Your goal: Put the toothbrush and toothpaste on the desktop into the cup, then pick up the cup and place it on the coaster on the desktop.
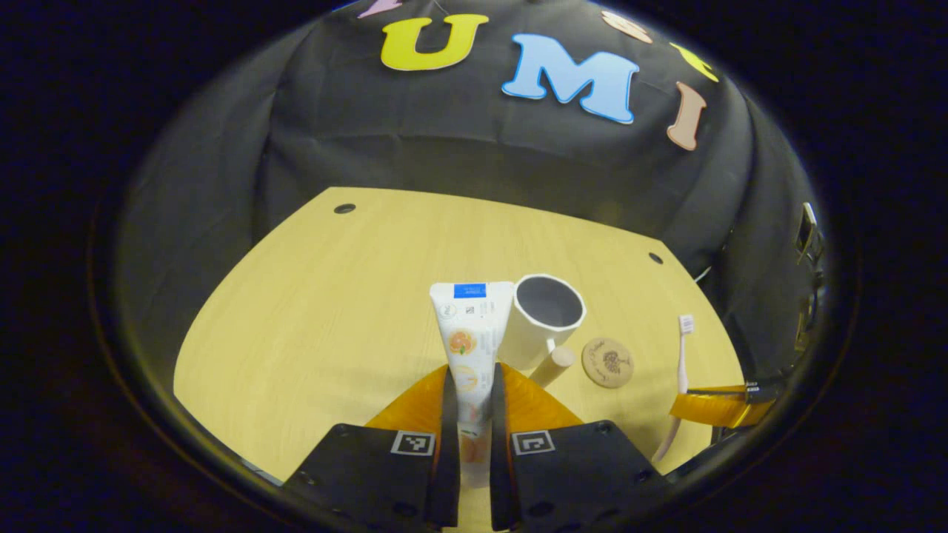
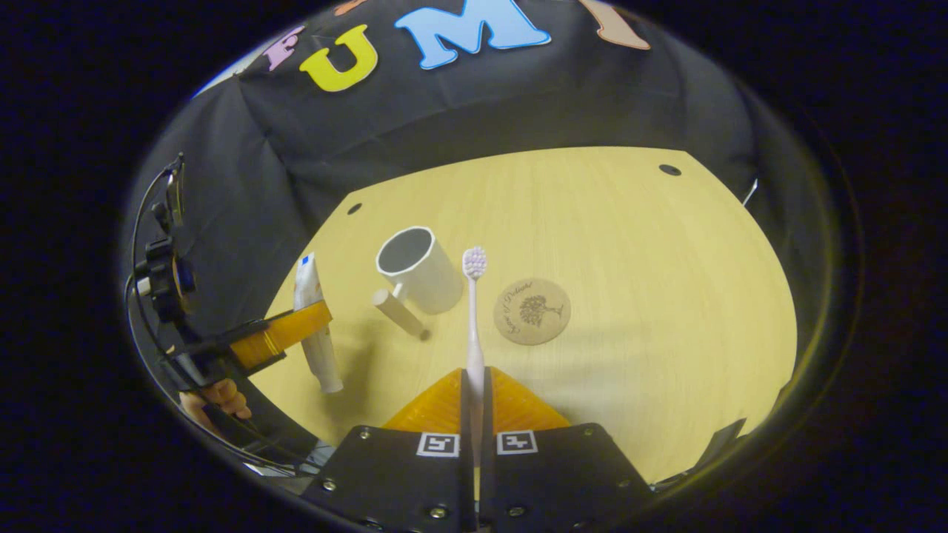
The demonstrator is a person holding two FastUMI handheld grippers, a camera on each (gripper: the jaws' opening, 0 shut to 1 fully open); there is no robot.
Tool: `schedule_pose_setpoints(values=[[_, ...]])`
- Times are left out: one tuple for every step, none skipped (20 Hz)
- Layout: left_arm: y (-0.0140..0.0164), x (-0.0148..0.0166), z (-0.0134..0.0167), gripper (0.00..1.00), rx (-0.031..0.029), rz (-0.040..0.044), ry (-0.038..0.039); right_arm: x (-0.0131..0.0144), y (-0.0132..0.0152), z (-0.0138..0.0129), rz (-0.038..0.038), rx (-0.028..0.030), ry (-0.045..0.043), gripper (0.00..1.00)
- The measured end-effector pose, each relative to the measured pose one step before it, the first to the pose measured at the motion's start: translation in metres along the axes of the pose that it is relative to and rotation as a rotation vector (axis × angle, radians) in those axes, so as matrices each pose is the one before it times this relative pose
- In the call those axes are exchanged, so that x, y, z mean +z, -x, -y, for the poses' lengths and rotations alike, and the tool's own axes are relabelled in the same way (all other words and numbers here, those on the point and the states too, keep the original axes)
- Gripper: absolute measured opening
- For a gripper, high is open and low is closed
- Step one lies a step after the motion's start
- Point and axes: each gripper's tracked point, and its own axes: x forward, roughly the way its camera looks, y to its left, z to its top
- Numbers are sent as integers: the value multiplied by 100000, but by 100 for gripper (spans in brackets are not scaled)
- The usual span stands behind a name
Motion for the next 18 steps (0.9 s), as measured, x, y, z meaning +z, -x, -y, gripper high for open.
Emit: schedule_pose_setpoints(values=[[-54,1142,68,23,-581,3946,21,395,198,-251,1737,862,-197,4],[-168,1025,55,24,-676,3368,-79,320,167,-120,1790,591,-115,4],[-272,1008,105,24,-600,3217,121,366,99,-59,1381,273,157,4],[-300,1064,228,23,-715,3082,174,321,171,24,1672,-116,129,4],[12,1148,98,23,-585,2772,76,418,150,-89,1459,236,93,4],[9,1184,32,24,-298,2830,257,229,239,-82,1502,245,-51,4],[-144,830,208,23,-481,2435,185,392,85,-36,1164,109,-41,4],[-48,680,38,23,-138,3611,650,232,-31,-49,1139,383,43,4],[-71,801,214,23,-835,3043,452,325,147,52,1168,-44,57,4],[-198,826,302,23,-745,3417,432,239,83,104,944,-545,-43,4],[-100,696,360,23,-1758,3006,-171,219,135,99,392,-219,-228,4],[-150,679,451,23,-1378,2923,-544,79,44,52,472,-387,-561,4],[-472,660,541,23,-1842,2978,-801,215,76,103,548,-369,-571,4],[-436,688,552,23,-1356,2801,-991,-142,48,162,28,-483,-161,4],[-426,601,602,23,-1820,2494,-1019,130,142,247,365,-962,-131,4],[-581,563,618,23,-1582,2121,-523,-17,85,153,45,-447,10,4],[-546,339,623,23,-1686,1406,-209,187,113,188,420,-699,-183,4],[-612,50,467,23,-1270,822,81,64,-54,135,420,-358,-276,4]])
